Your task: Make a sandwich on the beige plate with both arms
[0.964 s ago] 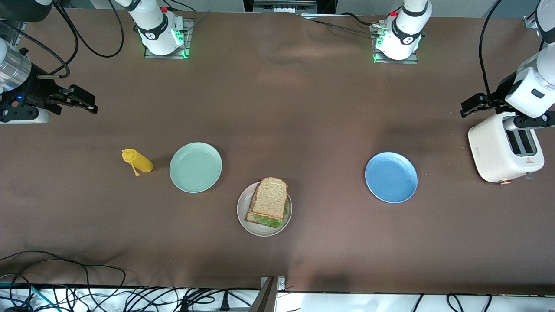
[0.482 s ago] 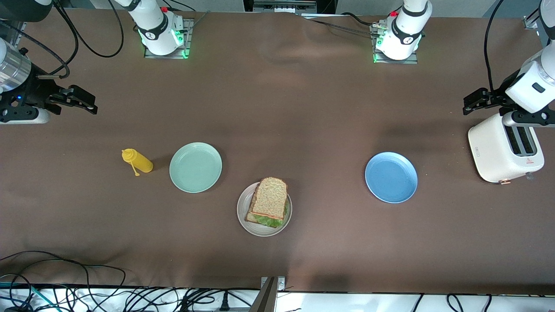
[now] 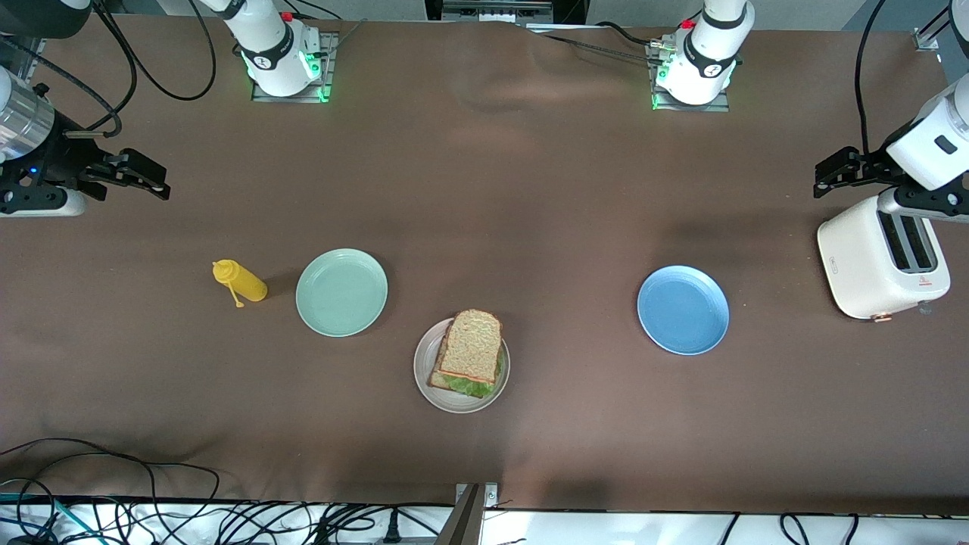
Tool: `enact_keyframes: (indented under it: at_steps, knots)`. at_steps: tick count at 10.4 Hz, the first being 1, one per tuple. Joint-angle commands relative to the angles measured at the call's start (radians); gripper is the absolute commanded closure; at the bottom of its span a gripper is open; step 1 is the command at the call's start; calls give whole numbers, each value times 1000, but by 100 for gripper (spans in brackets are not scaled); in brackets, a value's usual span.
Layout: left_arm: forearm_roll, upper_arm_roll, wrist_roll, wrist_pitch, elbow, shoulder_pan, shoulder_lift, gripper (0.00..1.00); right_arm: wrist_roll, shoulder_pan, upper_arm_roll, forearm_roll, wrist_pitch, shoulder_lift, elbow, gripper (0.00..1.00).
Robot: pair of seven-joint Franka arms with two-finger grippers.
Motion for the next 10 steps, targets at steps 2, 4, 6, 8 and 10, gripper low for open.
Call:
enact_keyframes:
  at_steps: [2, 4, 6, 8, 10]
  knots:
    - [16, -30, 28, -7, 48, -3, -7, 0, 2, -2, 1, -15, -7, 5, 19, 0]
    - [16, -32, 28, -7, 50, -3, -4, 0, 2, -2, 1, -15, -8, 5, 19, 0]
    - [16, -33, 28, -7, 48, -3, -4, 0, 2, -2, 1, -13, -10, 5, 19, 0]
    - [16, -33, 28, -7, 48, -3, -4, 0, 2, -2, 1, -13, -11, 5, 19, 0]
    - [16, -32, 28, -7, 48, -2, 0, 0, 2, -2, 0, -13, -11, 3, 19, 0]
